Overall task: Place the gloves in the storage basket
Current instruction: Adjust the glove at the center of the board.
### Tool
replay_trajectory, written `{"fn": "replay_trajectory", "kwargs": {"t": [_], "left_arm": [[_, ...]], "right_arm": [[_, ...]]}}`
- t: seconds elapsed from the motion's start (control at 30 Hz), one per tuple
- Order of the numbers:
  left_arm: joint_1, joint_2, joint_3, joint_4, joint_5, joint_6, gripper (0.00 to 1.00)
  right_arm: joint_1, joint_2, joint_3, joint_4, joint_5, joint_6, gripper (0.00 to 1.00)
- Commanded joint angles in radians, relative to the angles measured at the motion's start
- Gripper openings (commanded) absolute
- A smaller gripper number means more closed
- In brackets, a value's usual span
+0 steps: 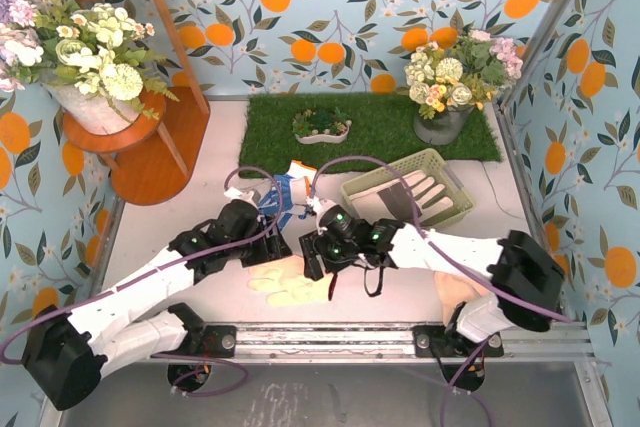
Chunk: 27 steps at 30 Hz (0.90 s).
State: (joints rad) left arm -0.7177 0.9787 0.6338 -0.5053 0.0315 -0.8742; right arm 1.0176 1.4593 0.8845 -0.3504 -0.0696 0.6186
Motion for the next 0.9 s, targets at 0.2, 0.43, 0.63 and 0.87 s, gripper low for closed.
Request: {"fn": "replay_trajectory", "kwargs": {"t": [0.2,0.43,0.63,0.87], "left_arm": [[0.006,-0.017,-0.140,0.091,0.056,-0.181,0.49],[0.008,0.043,-0.195,0.217,0.069,-0.184,0.40],[0.017,0.105,-0.287,0.328,0.075,-0.198,0.35],[0.067,0.161,-0.296,0.477,0.011,-0.177,0.32]], "right_arm": [[-0.037,0.150,0.028,0.154,-0.048,-0.027,0.62],[-0.050,0.247,0.076,0.180,-0.077,-0.025,0.56],[-0.044,0.290,0.045,0.218,-0.106,0.046,0.25],[-0.028,0.225,-0.021,0.202,0.045,0.239,0.10]]}}
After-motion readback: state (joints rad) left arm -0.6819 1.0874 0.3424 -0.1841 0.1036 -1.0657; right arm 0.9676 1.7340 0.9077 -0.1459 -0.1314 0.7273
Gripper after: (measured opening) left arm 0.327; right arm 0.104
